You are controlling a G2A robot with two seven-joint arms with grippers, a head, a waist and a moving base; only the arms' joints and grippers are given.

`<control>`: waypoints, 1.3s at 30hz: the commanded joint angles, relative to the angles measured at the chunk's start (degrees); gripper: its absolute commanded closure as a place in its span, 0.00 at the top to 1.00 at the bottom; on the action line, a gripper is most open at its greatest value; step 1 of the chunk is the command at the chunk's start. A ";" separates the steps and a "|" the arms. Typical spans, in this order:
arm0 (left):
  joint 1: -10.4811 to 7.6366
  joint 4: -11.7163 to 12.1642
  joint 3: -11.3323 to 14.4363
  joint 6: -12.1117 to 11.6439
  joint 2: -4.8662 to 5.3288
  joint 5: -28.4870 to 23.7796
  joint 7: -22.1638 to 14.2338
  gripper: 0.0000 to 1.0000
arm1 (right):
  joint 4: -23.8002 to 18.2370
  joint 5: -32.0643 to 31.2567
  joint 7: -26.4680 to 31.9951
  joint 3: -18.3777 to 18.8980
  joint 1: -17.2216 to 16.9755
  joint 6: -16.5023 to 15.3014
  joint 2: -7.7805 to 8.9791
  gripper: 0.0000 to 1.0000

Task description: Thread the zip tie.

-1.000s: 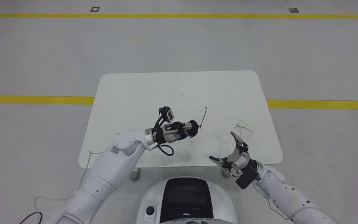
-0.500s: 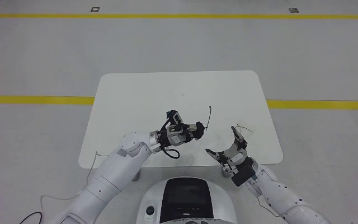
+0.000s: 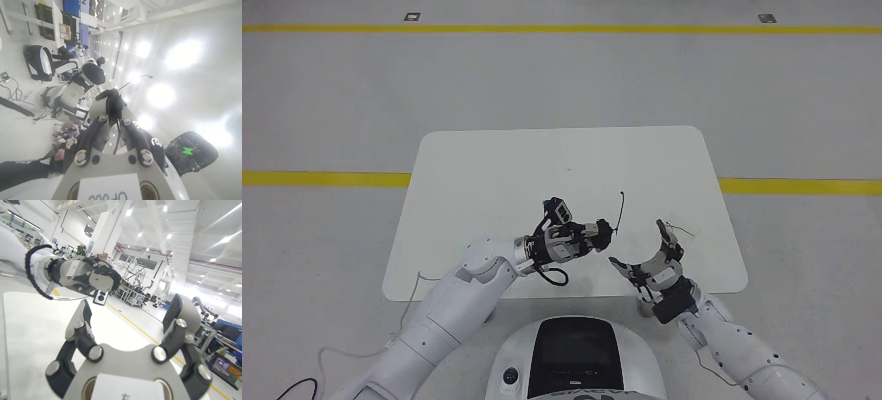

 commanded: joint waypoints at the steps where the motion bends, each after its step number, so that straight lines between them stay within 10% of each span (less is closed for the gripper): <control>1: -0.14 0.26 0.39 -0.40 -0.16 -0.29 0.35 0.00 | -0.20 0.55 -0.10 0.09 0.03 0.34 -0.37 1.00; 17: -0.16 0.56 0.59 -0.81 -0.32 -1.07 0.66 0.00 | 2.55 -1.75 0.66 -1.72 1.98 1.84 -3.58 1.00; 23: -0.16 0.56 0.59 -0.81 -0.32 -1.07 0.66 0.00 | 3.69 -0.31 -1.13 -1.16 1.89 1.37 -4.42 0.44; 39: -0.16 0.56 0.59 -0.81 -0.32 -1.07 0.66 0.00 | 5.99 -0.05 -3.42 -0.96 2.46 1.36 -6.91 0.22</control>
